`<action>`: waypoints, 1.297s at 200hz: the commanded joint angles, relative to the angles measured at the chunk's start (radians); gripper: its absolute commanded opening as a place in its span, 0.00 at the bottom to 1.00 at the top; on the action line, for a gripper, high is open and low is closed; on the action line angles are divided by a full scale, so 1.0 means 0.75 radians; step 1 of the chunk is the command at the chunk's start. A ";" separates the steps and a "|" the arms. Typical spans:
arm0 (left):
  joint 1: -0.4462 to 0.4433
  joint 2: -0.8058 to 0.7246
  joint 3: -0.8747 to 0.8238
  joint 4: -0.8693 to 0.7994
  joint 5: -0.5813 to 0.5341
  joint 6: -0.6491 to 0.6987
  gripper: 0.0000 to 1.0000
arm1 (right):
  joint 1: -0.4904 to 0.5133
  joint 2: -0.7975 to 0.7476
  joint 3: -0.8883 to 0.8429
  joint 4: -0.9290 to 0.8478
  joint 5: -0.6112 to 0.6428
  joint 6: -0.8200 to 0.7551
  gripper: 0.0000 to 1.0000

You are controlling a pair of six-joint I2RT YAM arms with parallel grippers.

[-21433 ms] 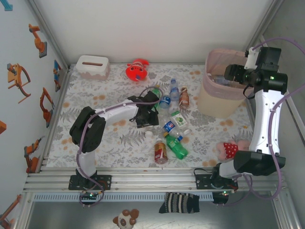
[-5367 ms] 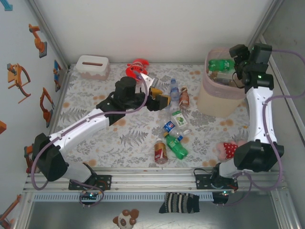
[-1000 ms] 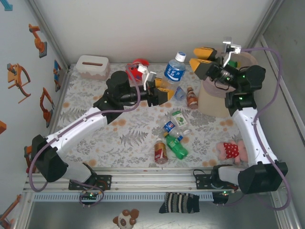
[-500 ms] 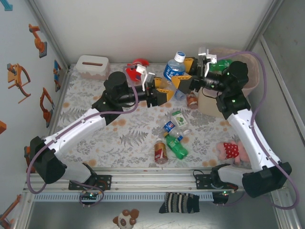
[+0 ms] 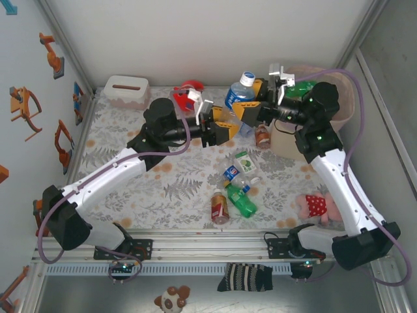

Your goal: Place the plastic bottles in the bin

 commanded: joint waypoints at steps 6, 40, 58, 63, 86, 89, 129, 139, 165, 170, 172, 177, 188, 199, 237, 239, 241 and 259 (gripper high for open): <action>-0.003 -0.003 0.035 0.053 0.023 0.030 0.45 | 0.017 0.002 0.056 0.025 0.002 0.010 0.71; -0.003 -0.010 0.031 0.047 0.016 0.035 0.49 | 0.019 0.003 0.059 0.014 0.010 0.012 0.64; -0.003 -0.016 0.025 0.048 0.013 0.036 0.51 | 0.018 -0.002 0.059 0.008 0.024 0.007 0.60; -0.003 -0.018 0.023 0.049 0.011 0.034 0.52 | 0.018 -0.002 0.062 0.005 0.030 0.006 0.59; -0.003 -0.026 0.011 0.047 0.008 0.036 0.59 | 0.018 -0.008 0.087 -0.060 0.073 -0.027 0.57; -0.003 -0.028 0.009 0.045 0.009 0.034 0.60 | 0.019 -0.009 0.094 -0.076 0.082 -0.037 0.57; -0.004 -0.072 -0.045 0.029 -0.054 0.054 0.69 | 0.013 -0.010 0.209 -0.374 0.272 -0.210 0.56; -0.003 -0.083 -0.056 0.021 -0.070 0.066 0.71 | -0.001 -0.004 0.240 -0.436 0.319 -0.225 0.56; -0.003 -0.105 -0.067 -0.017 -0.095 0.092 0.71 | -0.073 0.020 0.319 -0.550 0.438 -0.213 0.56; -0.003 -0.106 -0.067 -0.022 -0.098 0.095 0.71 | -0.089 0.024 0.335 -0.572 0.458 -0.210 0.56; -0.003 -0.108 -0.067 -0.024 -0.098 0.097 0.71 | -0.098 0.027 0.340 -0.580 0.468 -0.209 0.56; -0.003 -0.110 -0.068 -0.030 -0.100 0.101 0.71 | -0.116 0.031 0.353 -0.602 0.490 -0.207 0.56; -0.003 -0.116 -0.069 -0.041 -0.104 0.107 0.72 | -0.162 0.040 0.381 -0.649 0.543 -0.191 0.56; -0.004 -0.120 -0.071 -0.049 -0.106 0.112 0.72 | -0.225 0.055 0.415 -0.700 0.592 -0.162 0.55; -0.003 -0.135 -0.077 -0.058 -0.110 0.123 0.72 | -0.438 0.136 0.593 -0.971 0.708 -0.180 0.51; -0.003 -0.136 -0.077 -0.059 -0.110 0.122 0.72 | -0.447 0.141 0.603 -0.988 0.720 -0.186 0.51; -0.003 -0.136 -0.077 -0.059 -0.110 0.122 0.72 | -0.454 0.146 0.614 -1.005 0.733 -0.192 0.51; -0.003 -0.137 -0.075 -0.062 -0.110 0.124 0.72 | -0.524 0.191 0.704 -1.146 0.851 -0.240 0.49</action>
